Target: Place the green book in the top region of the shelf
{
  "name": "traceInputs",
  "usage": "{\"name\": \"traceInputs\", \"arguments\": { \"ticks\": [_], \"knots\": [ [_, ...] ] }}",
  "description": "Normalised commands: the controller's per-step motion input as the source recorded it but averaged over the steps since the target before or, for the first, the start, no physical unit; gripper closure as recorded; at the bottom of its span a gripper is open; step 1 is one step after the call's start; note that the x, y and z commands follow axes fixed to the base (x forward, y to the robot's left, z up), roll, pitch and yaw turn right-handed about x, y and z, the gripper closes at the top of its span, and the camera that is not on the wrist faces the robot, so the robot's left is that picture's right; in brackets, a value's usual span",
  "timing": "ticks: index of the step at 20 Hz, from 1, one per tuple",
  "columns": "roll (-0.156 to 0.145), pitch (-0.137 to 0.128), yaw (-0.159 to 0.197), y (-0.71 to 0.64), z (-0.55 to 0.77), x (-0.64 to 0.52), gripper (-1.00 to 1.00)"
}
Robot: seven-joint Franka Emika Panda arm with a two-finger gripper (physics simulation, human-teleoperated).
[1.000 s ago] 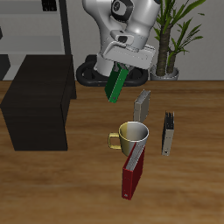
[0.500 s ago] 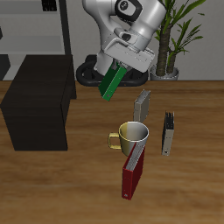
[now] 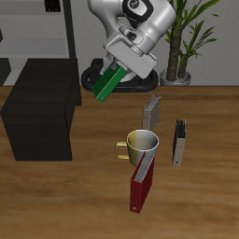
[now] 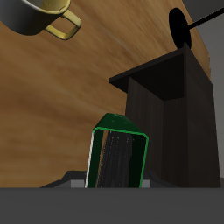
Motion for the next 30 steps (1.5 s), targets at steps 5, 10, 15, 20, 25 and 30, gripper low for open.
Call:
{"name": "traceInputs", "arguments": {
  "ticks": [5, 10, 15, 20, 25, 30],
  "knots": [
    [-0.081, -0.049, 0.007, -0.14, 0.04, 0.05, 1.00],
    [-0.077, 0.010, -0.012, -0.08, -0.06, 0.11, 1.00],
    [-0.055, -0.005, 0.005, 0.00, -0.04, 0.06, 1.00],
    [-0.027, -0.009, 0.074, -0.01, -0.13, 0.13, 1.00],
    [-0.011, -0.001, 0.041, 0.00, -0.19, 0.15, 1.00],
    [-0.025, 0.023, 0.010, -0.05, -0.18, 0.05, 1.00]
  ]
}}
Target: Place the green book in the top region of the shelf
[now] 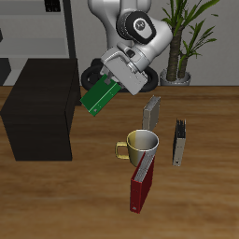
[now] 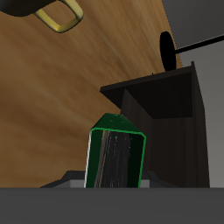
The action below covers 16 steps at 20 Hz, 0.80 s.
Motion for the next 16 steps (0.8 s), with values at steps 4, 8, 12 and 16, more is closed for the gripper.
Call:
{"name": "traceInputs", "arguments": {
  "ticks": [4, 8, 12, 16],
  "knots": [
    [-0.043, 0.003, -0.010, -0.12, -0.02, 0.02, 1.00],
    [-0.074, 0.025, -0.043, -0.20, 0.05, 0.02, 1.00],
    [-0.024, -0.017, -0.009, -0.10, 0.10, 0.02, 1.00],
    [-0.040, -0.004, -0.009, -0.14, 0.06, -0.03, 1.00]
  ]
}}
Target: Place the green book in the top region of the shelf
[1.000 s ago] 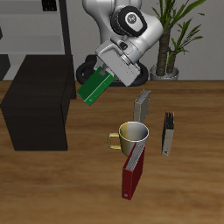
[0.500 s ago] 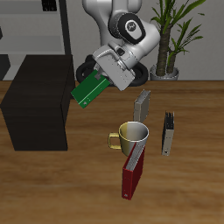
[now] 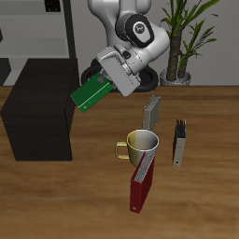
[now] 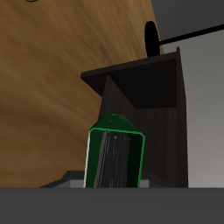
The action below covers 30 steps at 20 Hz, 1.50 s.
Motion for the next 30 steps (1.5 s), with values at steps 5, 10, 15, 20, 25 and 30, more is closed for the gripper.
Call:
{"name": "traceInputs", "arguments": {
  "ticks": [5, 10, 15, 20, 25, 30],
  "knots": [
    [-0.016, 0.020, 0.003, -0.03, -0.10, 0.02, 1.00],
    [-0.010, 0.008, 0.032, 0.06, -0.19, 0.07, 1.00],
    [0.009, -0.014, 0.044, 0.22, -0.14, 0.05, 1.00],
    [-0.032, -0.013, 0.011, 0.05, -0.01, 0.04, 1.00],
    [-0.046, 0.006, 0.015, -0.17, -0.07, 0.06, 1.00],
    [-0.038, -0.002, 0.016, -0.18, -0.05, 0.04, 1.00]
  ]
}}
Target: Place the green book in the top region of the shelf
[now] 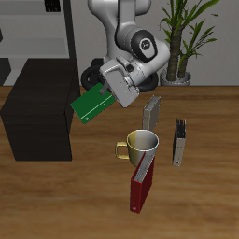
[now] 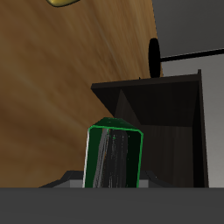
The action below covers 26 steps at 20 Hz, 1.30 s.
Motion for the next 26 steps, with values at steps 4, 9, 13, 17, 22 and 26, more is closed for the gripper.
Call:
{"name": "traceInputs", "arguments": {
  "ticks": [4, 9, 13, 17, 22, 26],
  "knots": [
    [-0.086, 0.012, -0.040, -0.35, 0.12, -0.02, 1.00],
    [-0.060, -0.014, -0.021, -0.25, 0.13, 0.03, 1.00],
    [-0.037, 0.002, -0.040, -0.17, 0.18, -0.05, 1.00],
    [-0.005, -0.085, -0.036, 0.11, 0.31, -0.15, 1.00],
    [-0.041, 0.005, -0.028, -0.20, 0.20, 0.00, 1.00],
    [-0.026, 0.013, -0.003, -0.20, 0.01, 0.05, 1.00]
  ]
}}
